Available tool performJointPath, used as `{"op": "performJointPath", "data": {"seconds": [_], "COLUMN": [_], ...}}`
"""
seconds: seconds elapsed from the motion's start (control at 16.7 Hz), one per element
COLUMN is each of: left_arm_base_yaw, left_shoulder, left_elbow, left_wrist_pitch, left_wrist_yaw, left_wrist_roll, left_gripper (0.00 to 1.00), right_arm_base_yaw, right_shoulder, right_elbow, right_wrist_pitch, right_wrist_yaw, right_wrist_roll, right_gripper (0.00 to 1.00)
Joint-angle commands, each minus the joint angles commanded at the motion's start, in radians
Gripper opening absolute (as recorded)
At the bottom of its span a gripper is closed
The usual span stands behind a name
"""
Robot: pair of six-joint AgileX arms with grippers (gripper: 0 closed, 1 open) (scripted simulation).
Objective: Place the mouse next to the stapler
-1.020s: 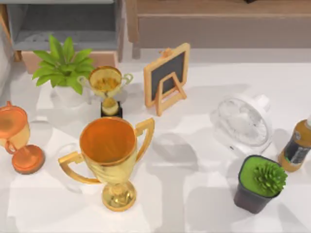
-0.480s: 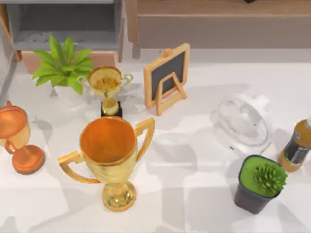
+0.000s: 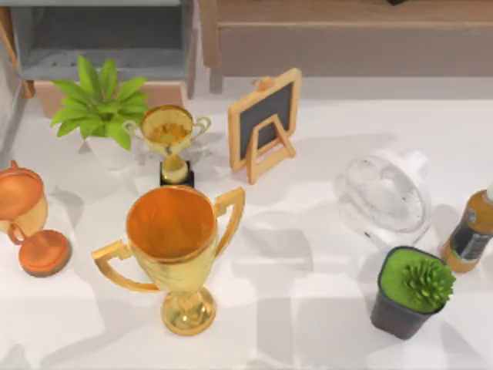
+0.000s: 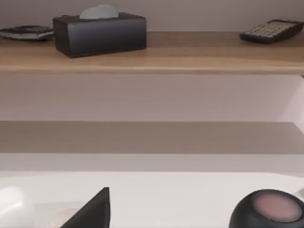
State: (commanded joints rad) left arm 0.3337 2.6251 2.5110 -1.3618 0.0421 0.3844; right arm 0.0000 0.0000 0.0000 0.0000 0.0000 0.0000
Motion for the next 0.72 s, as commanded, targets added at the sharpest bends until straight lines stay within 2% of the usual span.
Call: {"op": "performJointPath", "data": {"seconds": [0.48, 0.72], "left_arm_base_yaw": [0.048, 0.038], "left_shoulder": [-0.235, -0.243], "left_elbow": [-0.104, -0.128], "left_wrist_pitch": [-0.126, -0.107], "left_wrist_yaw": [0.004, 0.003], "left_wrist_roll": [0.052, 0.041], "left_gripper": [1.0, 1.0], "right_arm_base_yaw": [0.0, 0.0], "right_shoulder": [0.0, 0.0], "right_elbow": [0.0, 0.0], "right_wrist_pitch": [0.0, 0.0], "right_wrist_yaw": [0.0, 0.0], "right_wrist_roll": [0.0, 0.0], "right_gripper": [1.0, 1.0]}}
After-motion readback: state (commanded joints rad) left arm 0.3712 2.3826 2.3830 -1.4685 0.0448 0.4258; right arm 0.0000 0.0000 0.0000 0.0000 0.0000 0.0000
